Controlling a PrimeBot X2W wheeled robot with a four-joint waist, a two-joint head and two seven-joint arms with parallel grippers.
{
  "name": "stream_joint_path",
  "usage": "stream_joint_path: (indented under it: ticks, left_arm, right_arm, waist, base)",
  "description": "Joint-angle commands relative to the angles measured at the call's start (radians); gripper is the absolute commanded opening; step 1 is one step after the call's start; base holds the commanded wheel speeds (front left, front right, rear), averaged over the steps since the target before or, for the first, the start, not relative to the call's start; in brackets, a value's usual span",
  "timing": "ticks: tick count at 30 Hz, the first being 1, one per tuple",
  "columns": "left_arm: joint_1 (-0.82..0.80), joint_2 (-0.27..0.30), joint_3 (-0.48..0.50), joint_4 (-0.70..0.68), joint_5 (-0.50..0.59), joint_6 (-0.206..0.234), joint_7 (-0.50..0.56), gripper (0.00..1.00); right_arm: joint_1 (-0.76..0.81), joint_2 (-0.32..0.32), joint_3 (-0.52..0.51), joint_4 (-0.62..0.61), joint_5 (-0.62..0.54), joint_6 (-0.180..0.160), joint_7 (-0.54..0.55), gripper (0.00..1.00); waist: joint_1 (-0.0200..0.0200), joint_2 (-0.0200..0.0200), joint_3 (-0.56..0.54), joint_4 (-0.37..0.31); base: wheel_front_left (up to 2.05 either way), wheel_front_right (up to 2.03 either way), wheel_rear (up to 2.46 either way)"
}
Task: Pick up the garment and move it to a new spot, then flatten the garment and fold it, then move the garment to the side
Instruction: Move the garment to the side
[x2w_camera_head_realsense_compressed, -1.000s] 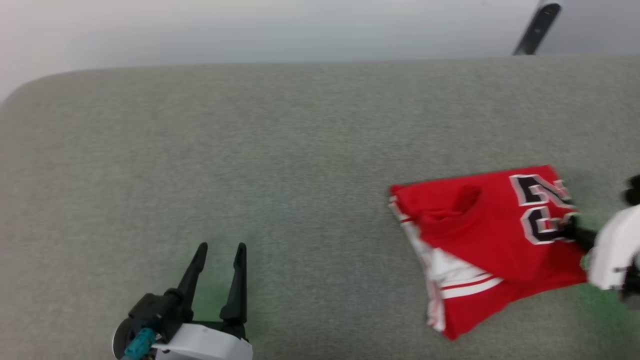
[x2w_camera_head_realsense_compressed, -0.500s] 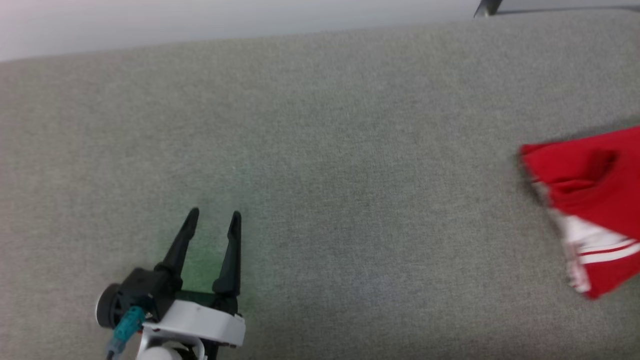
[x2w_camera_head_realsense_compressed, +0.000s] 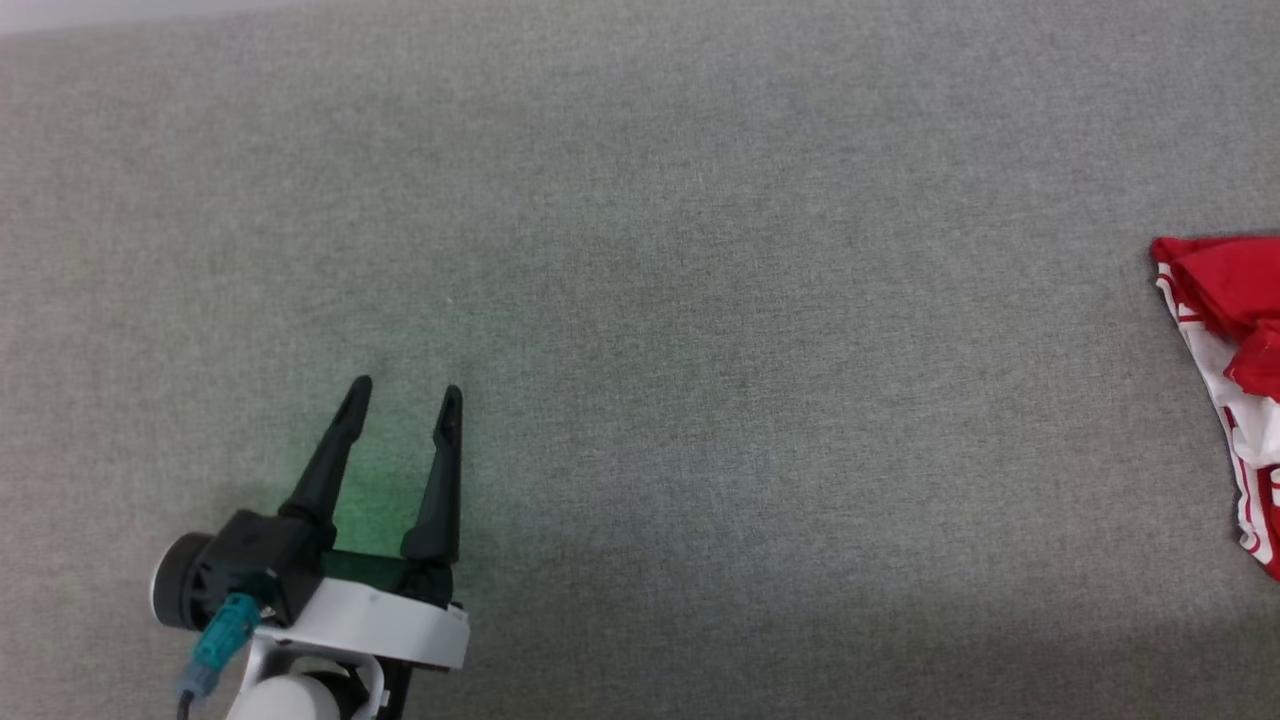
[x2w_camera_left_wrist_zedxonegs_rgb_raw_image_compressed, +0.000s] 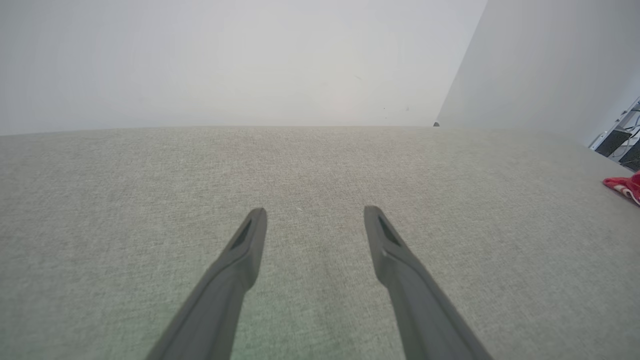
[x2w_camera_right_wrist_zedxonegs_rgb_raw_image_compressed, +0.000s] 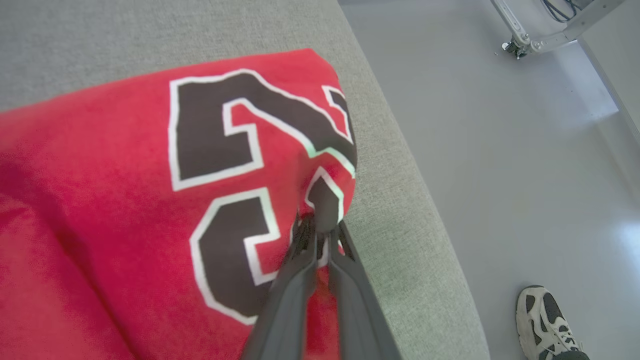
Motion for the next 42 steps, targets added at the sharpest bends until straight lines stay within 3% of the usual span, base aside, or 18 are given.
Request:
stream_joint_path:
  ticks: [1, 5, 6, 7, 8, 9, 16, 24, 30, 34, 42]
  left_arm:
    - [-0.008, 0.006, 0.000, -0.010, 0.012, 0.005, 0.004, 1.00]
    - [-0.001, 0.014, 0.002, -0.025, 0.013, 0.010, 0.013, 1.00]
    - [0.002, 0.015, 0.002, -0.026, 0.013, 0.012, 0.016, 1.00]
    - [0.004, 0.016, 0.002, -0.029, 0.012, 0.015, 0.018, 1.00]
    - [0.007, 0.016, 0.002, -0.030, 0.012, 0.015, 0.019, 1.00]
    - [0.011, 0.015, 0.000, -0.029, 0.011, 0.017, 0.021, 1.00]
    - [0.018, 0.004, 0.000, 0.015, -0.023, 0.004, -0.006, 1.00]
    - [0.008, -0.001, 0.020, 0.119, -0.067, -0.017, -0.039, 1.00]
    - [0.002, 0.004, 0.035, 0.192, -0.069, -0.003, -0.050, 1.00]
    - [0.021, 0.011, 0.053, 0.227, -0.079, 0.010, -0.052, 1.00]
    - [0.080, 0.016, 0.042, 0.255, -0.082, 0.008, -0.052, 1.00]
  right_arm:
    - [-0.019, 0.014, 0.005, 0.029, -0.010, -0.002, -0.022, 0.00]
    - [-0.056, 0.025, 0.017, 0.101, -0.042, -0.002, -0.067, 0.03]
    - [-0.066, 0.028, 0.019, 0.117, -0.047, -0.002, -0.079, 0.38]
    - [-0.073, 0.027, 0.021, 0.130, -0.052, -0.002, -0.090, 0.59]
    - [-0.080, 0.027, 0.025, 0.141, -0.055, -0.002, -0.099, 0.95]
    - [-0.087, 0.026, 0.029, 0.152, -0.056, -0.002, -0.106, 1.00]
    - [-0.093, 0.033, 0.108, 0.110, -0.036, -0.002, -0.158, 1.00]
    - [0.003, 0.100, 0.328, -0.125, 0.085, -0.002, -0.208, 1.00]
    - [0.083, 0.162, 0.445, -0.244, 0.121, -0.002, -0.269, 1.00]
    - [0.119, 0.210, 0.487, -0.271, 0.108, -0.002, -0.319, 1.00]
    - [0.218, 0.287, 0.463, -0.280, 0.073, -0.002, -0.426, 1.00]
  waist:
    - [0.0000, 0.0000, 0.005, 0.000]
    - [0.0000, 0.0000, 0.002, -0.002]
    - [0.0000, 0.0000, 0.000, -0.004]
    - [0.0000, 0.0000, -0.003, -0.005]
    - [0.0000, 0.0000, -0.007, -0.008]
    - [0.0000, 0.0000, -0.013, -0.009]
    - [0.0000, 0.0000, -0.090, -0.021]
    - [0.0000, 0.0000, -0.214, -0.011]
    - [0.0000, 0.0000, -0.296, 0.003]
    - [0.0000, 0.0000, -0.342, 0.010]
    - [0.0000, 0.0000, -0.415, 0.055]
  base:
    - [0.00, 0.00, 0.00]
    - [0.00, 0.00, 0.00]
    - [0.00, 0.00, 0.00]
    - [0.00, 0.00, 0.00]
    - [0.00, 0.00, 0.00]
    - [0.00, 0.00, 0.00]
    - [0.00, 0.00, 0.00]
    - [0.00, 0.00, 0.00]
    - [0.00, 0.00, 0.00]
    - [0.00, 0.00, 0.00]
    - [0.00, 0.00, 0.00]
